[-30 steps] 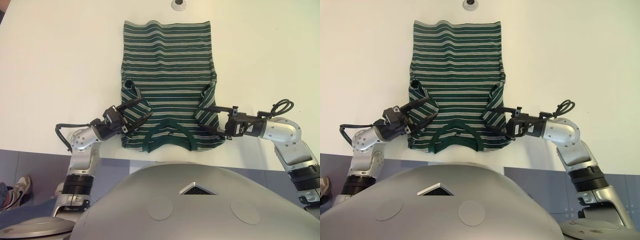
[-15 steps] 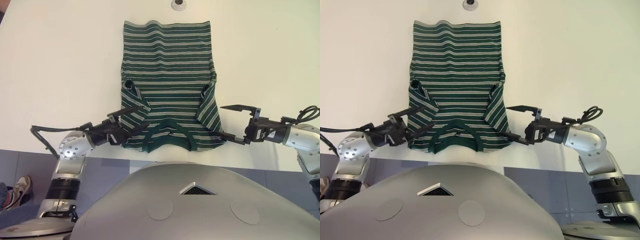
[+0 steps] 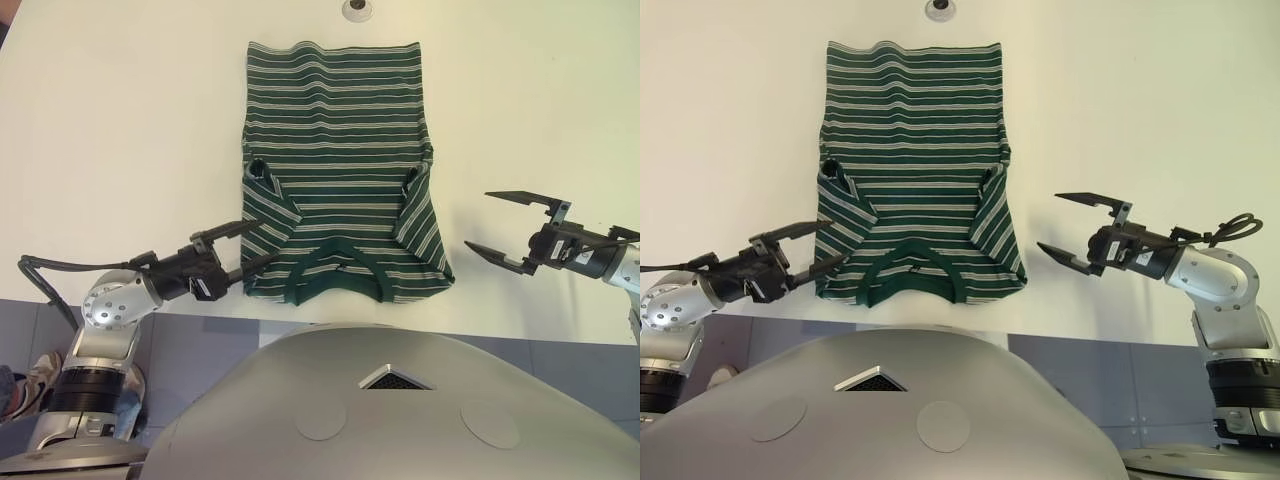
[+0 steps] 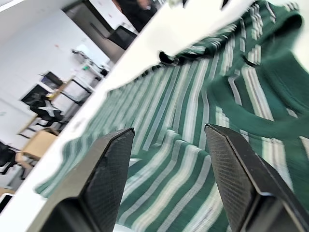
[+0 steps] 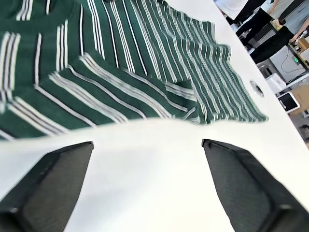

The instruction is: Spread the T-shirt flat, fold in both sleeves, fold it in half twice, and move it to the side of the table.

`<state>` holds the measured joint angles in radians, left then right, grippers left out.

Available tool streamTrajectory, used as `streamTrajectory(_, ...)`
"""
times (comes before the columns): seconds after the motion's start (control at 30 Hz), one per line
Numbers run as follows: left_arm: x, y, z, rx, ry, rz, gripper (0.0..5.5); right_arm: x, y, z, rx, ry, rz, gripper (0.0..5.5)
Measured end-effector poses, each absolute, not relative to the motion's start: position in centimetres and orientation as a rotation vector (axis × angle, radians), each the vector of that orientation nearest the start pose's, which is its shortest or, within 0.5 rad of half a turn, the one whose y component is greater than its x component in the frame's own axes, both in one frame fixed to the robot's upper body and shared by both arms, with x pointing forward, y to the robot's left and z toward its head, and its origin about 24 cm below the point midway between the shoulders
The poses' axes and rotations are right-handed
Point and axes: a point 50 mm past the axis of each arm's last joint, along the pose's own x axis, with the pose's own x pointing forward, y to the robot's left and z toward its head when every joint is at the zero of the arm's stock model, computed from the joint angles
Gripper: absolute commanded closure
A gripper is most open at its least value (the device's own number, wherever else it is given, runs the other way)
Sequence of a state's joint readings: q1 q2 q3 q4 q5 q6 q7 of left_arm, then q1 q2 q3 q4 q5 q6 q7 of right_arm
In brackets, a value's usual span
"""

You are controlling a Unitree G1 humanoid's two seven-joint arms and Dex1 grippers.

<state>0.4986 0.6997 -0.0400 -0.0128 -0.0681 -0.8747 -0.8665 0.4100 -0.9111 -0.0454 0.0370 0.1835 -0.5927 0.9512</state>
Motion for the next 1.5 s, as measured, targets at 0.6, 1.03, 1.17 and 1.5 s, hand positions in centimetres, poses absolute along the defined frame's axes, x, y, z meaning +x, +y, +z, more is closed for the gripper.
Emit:
streamTrajectory(0.6,10.9,26.5,3.8,0.929,0.095,-1.131,2.81,10.6,-26.2,4.3,-0.642,0.310,1.348,1.30)
streamTrajectory(1.03,10.1,23.7,3.5,0.927,0.042,-1.286,2.81,10.7,-24.9,4.2,-0.612,0.280,1.350,1.30)
streamTrajectory(1.17,9.6,24.2,3.7,0.919,0.058,-1.295,2.81,10.7,-24.7,4.2,-0.612,0.276,1.346,1.49)
streamTrajectory(1.5,10.0,25.9,4.3,0.988,0.098,-1.259,2.81,11.6,-24.4,4.2,-0.641,0.247,1.318,3.54)
